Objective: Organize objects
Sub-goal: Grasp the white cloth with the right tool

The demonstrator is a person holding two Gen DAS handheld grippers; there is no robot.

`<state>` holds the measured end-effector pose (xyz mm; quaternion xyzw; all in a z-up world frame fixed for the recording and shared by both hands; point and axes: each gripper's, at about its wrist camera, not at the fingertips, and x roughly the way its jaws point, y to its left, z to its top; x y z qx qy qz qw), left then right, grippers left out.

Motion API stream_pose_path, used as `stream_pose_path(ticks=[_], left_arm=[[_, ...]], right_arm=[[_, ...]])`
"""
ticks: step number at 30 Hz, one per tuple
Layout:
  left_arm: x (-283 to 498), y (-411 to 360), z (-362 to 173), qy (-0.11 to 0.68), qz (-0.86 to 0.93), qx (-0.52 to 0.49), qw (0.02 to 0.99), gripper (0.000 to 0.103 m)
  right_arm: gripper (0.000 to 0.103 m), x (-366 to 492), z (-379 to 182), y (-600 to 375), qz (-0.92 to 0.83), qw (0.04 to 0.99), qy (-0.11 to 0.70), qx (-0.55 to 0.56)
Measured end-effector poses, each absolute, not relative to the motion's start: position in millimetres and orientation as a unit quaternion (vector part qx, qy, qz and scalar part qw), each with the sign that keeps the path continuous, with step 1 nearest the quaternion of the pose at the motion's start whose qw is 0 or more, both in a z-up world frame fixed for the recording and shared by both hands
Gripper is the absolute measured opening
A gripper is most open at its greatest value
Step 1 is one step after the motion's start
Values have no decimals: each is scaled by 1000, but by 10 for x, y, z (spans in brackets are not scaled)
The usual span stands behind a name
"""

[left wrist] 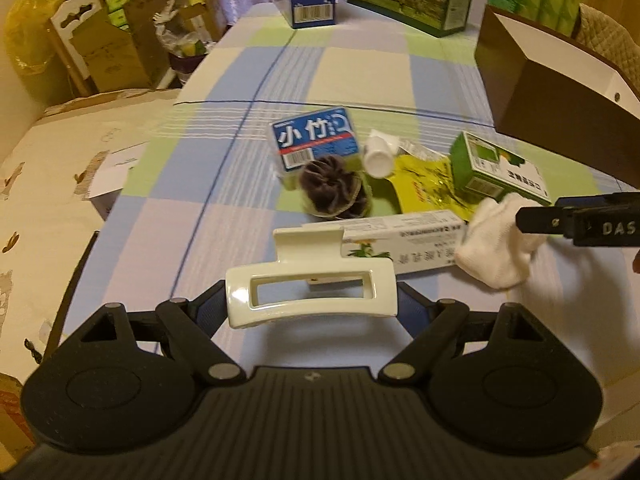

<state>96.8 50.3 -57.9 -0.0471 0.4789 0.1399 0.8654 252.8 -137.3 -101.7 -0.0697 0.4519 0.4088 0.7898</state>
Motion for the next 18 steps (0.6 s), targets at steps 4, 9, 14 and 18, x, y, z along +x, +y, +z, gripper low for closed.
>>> stream_pose_path(ticks=[4,9,14,18], left_arm=[[941,515,-551,478,144,-46,865,84],[959,477,-555,480,139,-46,865,84],[1010,420,-528,476,129,-41,869,84],[1043,359,-483,472,119,-36,873,84]], right_arm=[[55,2493,-1117,-1277,415,789,440,-103],[16,2458,-1115,-1311,427,788,423,-136],[9,2450,-1044,-1405,429,786,427,-122],[9,2437,-934,-1514,424,791,428,-110]])
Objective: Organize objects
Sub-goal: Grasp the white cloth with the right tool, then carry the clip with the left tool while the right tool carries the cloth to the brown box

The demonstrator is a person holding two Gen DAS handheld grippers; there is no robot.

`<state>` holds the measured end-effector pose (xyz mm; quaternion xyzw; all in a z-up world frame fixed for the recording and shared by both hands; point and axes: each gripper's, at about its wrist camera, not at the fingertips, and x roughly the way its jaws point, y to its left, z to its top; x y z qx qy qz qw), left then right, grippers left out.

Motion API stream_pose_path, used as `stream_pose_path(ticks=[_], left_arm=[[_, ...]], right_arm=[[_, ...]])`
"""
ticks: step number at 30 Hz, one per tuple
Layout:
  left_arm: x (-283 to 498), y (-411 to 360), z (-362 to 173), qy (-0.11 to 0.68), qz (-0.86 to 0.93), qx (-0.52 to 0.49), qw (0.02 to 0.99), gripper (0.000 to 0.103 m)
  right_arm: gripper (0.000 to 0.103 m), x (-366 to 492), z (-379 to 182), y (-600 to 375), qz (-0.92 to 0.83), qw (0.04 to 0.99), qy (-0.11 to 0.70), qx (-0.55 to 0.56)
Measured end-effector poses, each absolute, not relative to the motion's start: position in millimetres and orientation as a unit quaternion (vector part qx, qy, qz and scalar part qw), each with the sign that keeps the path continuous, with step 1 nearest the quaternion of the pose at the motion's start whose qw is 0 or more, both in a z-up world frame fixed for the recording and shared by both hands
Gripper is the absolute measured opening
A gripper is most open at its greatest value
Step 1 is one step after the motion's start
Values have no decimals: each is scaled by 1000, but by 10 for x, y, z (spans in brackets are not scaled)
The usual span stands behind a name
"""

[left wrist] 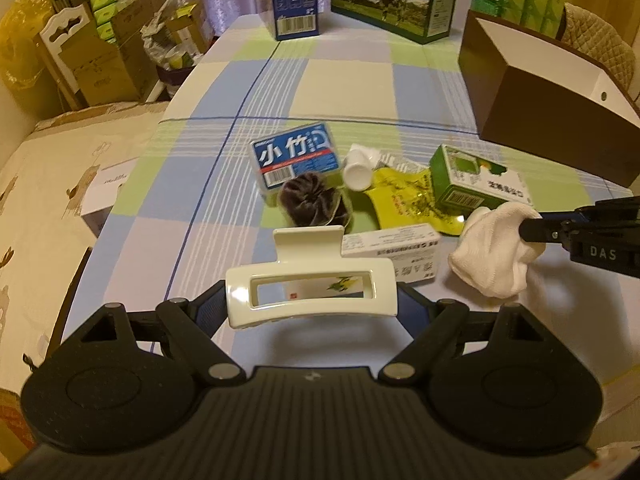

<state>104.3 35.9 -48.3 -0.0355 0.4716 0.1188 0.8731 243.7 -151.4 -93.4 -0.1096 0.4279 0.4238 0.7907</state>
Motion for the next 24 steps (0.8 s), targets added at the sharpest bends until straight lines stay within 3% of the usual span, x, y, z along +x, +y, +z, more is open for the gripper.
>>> stream_pose_path(ticks=[24], left_arm=[[1837,-507,-85,432,-5,26,902,84]], right_arm=[[9,2776,-218,-2645,334,850,407,-24]])
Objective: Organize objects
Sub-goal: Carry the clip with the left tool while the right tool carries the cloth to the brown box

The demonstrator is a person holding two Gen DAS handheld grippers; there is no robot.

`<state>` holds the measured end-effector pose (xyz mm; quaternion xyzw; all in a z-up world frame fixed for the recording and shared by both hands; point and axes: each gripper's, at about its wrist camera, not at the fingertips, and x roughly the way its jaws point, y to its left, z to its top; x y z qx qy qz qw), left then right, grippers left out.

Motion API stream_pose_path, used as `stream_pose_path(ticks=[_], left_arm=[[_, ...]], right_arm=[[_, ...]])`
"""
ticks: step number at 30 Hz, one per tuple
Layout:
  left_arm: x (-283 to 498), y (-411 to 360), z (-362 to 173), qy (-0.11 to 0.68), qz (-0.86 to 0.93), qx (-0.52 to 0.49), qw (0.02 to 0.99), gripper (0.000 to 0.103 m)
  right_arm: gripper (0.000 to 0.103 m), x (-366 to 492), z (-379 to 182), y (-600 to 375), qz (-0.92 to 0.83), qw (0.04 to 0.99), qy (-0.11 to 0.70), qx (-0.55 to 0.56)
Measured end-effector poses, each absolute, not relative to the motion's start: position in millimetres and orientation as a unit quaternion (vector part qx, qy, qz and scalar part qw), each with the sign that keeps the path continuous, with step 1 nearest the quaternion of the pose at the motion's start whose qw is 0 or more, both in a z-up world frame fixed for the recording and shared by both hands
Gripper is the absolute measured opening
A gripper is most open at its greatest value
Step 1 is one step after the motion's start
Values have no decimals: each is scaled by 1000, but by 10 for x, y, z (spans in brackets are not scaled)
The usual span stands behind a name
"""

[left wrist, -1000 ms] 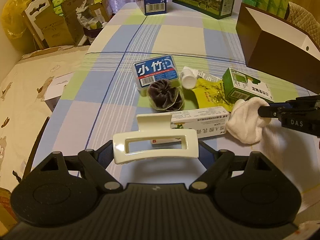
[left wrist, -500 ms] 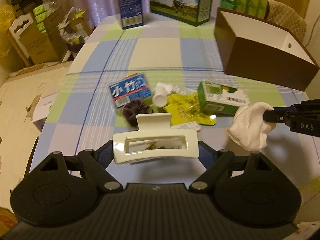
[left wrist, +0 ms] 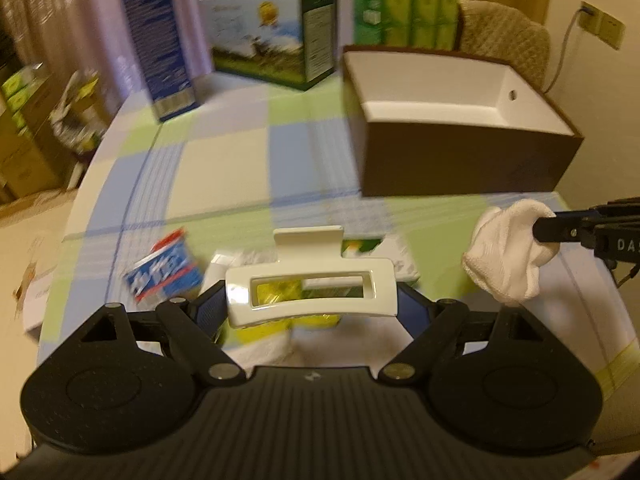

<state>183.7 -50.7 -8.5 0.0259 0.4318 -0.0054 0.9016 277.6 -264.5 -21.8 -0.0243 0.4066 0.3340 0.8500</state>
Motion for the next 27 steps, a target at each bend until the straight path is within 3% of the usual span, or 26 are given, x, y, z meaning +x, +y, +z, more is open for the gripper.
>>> stream_pose_path(ticks=[15,27], left_arm=[[2864,-1168,192,389,-60,55,917,84],[3679,-1552,297,381,-70,63,920,84]], right_arm=[[9,3582,353,-3085,298,890,344,-19],[9,4374,412,-3158,275,902,333,-30]])
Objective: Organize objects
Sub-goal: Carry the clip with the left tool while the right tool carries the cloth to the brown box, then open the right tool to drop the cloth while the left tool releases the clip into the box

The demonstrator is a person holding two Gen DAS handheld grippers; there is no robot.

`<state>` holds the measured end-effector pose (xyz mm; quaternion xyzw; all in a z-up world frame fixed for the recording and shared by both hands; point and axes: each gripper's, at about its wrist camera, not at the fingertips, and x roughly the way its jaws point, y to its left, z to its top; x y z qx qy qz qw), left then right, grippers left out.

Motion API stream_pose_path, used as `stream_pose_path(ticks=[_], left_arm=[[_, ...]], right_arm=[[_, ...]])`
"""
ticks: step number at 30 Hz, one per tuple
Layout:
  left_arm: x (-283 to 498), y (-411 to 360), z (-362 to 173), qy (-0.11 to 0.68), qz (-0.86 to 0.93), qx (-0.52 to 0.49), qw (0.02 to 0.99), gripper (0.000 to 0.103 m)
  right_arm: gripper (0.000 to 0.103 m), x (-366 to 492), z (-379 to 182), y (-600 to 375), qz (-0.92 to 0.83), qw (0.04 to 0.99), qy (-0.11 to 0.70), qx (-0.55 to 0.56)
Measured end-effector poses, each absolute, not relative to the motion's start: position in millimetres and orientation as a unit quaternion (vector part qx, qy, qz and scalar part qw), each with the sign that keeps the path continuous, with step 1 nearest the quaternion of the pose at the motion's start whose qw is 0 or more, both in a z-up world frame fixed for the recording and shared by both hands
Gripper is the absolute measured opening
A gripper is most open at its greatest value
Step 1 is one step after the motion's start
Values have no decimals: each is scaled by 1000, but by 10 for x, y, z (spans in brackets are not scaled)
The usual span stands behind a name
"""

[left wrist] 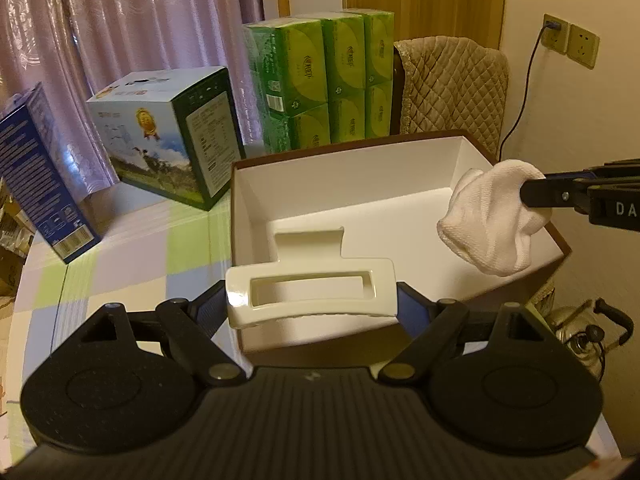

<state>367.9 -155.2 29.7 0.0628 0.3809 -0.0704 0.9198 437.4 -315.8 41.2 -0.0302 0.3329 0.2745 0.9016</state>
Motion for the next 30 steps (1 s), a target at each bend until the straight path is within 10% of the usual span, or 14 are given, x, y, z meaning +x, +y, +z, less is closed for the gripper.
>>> stream_pose_path(ticks=[30], left_arm=[[4688,-1856,-473,467,-89,75,876,84]], right_arm=[[11,5332,-585,-3024,242,854,454,-79]])
